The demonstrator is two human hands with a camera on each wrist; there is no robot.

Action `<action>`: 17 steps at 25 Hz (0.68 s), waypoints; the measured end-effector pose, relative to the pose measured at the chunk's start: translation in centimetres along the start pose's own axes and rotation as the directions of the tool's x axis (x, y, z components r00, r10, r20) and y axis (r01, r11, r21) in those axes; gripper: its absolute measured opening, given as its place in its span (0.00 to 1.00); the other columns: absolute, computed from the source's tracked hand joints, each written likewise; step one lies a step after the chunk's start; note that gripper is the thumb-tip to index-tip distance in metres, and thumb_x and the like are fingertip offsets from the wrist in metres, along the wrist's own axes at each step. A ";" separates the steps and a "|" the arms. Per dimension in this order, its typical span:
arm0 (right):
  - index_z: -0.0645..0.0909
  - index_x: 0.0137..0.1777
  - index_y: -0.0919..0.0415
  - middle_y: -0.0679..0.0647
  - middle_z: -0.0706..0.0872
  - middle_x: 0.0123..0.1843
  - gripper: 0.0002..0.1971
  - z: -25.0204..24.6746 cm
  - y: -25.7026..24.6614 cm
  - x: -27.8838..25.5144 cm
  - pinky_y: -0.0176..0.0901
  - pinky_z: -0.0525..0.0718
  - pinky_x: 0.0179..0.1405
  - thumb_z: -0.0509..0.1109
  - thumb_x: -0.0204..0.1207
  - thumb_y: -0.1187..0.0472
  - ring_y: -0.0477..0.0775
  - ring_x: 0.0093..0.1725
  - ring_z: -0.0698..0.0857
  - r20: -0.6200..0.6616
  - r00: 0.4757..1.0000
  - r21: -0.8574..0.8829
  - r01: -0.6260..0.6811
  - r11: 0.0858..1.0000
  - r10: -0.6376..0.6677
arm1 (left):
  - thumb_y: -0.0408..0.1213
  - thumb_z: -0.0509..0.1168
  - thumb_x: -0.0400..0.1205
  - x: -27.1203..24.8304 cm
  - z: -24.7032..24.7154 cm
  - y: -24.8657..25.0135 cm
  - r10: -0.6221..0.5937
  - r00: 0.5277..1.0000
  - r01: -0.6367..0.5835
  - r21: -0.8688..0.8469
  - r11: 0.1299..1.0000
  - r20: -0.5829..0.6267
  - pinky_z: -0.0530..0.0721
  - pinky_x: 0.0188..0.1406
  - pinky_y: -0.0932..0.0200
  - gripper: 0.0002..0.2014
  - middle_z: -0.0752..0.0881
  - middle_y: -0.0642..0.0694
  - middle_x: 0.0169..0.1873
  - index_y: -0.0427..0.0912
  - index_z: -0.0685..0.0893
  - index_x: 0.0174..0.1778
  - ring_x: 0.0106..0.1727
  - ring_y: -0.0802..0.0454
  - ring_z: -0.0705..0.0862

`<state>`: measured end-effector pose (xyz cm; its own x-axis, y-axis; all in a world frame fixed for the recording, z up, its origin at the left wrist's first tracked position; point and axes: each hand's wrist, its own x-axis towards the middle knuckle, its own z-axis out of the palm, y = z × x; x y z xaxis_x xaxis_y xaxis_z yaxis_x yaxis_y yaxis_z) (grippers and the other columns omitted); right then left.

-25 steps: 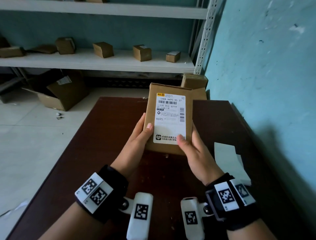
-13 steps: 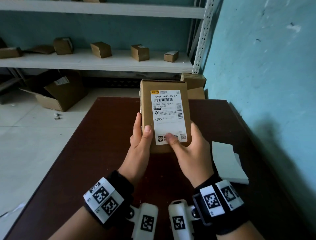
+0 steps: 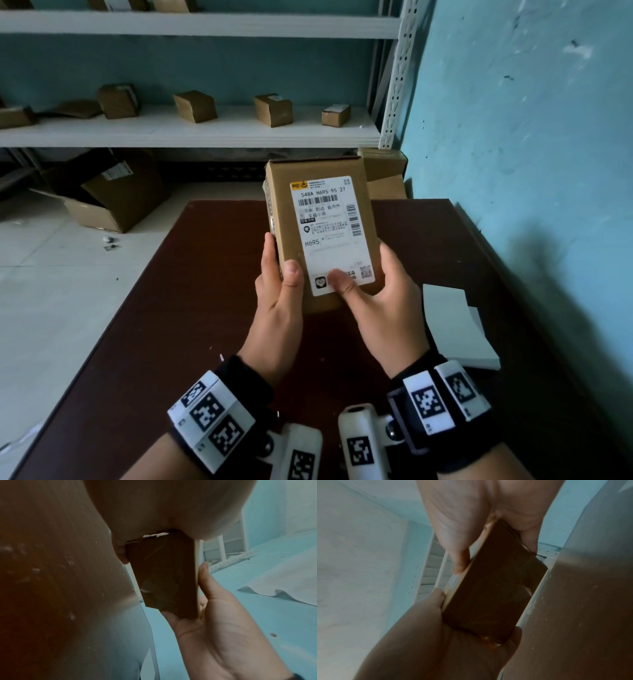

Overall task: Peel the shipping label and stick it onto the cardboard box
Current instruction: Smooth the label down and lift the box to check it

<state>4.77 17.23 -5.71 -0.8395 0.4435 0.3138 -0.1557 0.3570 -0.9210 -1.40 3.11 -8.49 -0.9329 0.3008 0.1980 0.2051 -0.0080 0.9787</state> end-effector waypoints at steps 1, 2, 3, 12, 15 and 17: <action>0.78 0.74 0.52 0.40 0.90 0.62 0.27 -0.3 0.1 0.1 0.25 0.84 0.54 0.75 0.77 0.47 0.31 0.60 0.86 0.007 1.000 -0.009 0.013 1.000 -0.013 | 0.77 0.51 0.76 0.1 -0.2 0.0 0.002 1.000 -0.002 -0.008 1.000 -0.002 0.59 0.83 0.39 0.38 0.64 0.58 0.84 0.74 0.49 0.81 0.85 0.54 0.59; 0.79 0.75 0.53 0.41 0.90 0.62 0.23 -0.4 0.3 0.1 0.27 0.85 0.55 0.70 0.81 0.49 0.32 0.60 0.87 0.015 1.000 -0.013 0.021 1.000 -0.020 | 0.77 0.52 0.76 0.3 -0.4 -0.1 -0.001 1.000 0.001 -0.019 1.000 -0.011 0.60 0.83 0.40 0.38 0.64 0.58 0.83 0.74 0.50 0.82 0.85 0.55 0.59; 0.78 0.76 0.54 0.43 0.90 0.63 0.22 -0.6 0.5 0.2 0.29 0.86 0.56 0.67 0.84 0.51 0.34 0.61 0.87 0.012 1.000 -0.007 0.019 1.000 -0.019 | 0.77 0.53 0.76 0.5 -0.6 -0.2 0.000 1.000 -0.001 -0.030 1.000 -0.020 0.60 0.83 0.40 0.38 0.64 0.58 0.83 0.73 0.51 0.82 0.85 0.55 0.60; 0.72 0.69 0.50 0.39 0.87 0.58 0.43 0.0 -0.1 -0.1 0.31 0.89 0.46 0.80 0.57 0.30 0.34 0.55 0.87 -0.040 0.997 -0.065 -0.065 0.996 0.063 | 0.71 0.46 0.79 -0.7 0.4 0.4 0.060 0.997 -0.071 0.234 0.970 0.053 0.50 0.77 0.63 0.43 0.54 0.72 0.75 0.58 0.38 0.87 0.76 0.81 0.47; 0.81 0.64 0.54 0.40 0.90 0.53 0.29 -0.5 0.4 0.3 0.27 0.87 0.43 0.78 0.68 0.38 0.31 0.49 0.88 -0.113 0.991 -0.061 -0.073 0.995 0.066 | 0.78 0.44 0.74 -0.9 0.2 0.7 0.046 0.994 -0.068 0.249 0.966 0.094 0.48 0.70 0.75 0.49 0.50 0.75 0.77 0.58 0.35 0.86 0.74 0.85 0.44; 0.87 0.61 0.56 0.43 0.92 0.51 0.17 -0.8 1.1 0.7 0.34 0.90 0.43 0.71 0.80 0.46 0.35 0.48 0.90 -0.150 0.988 -0.112 -0.047 0.993 0.030 | 0.80 0.44 0.72 -0.7 -0.1 1.0 0.027 0.995 -0.050 0.244 0.968 0.095 0.47 0.69 0.78 0.51 0.47 0.83 0.73 0.58 0.37 0.86 0.72 0.88 0.44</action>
<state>4.44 18.60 -6.27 -0.7562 0.5723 0.3172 -0.0567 0.4256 -0.9031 -0.59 2.80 -7.65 -0.8945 0.3899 0.2186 0.3176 0.2103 0.9246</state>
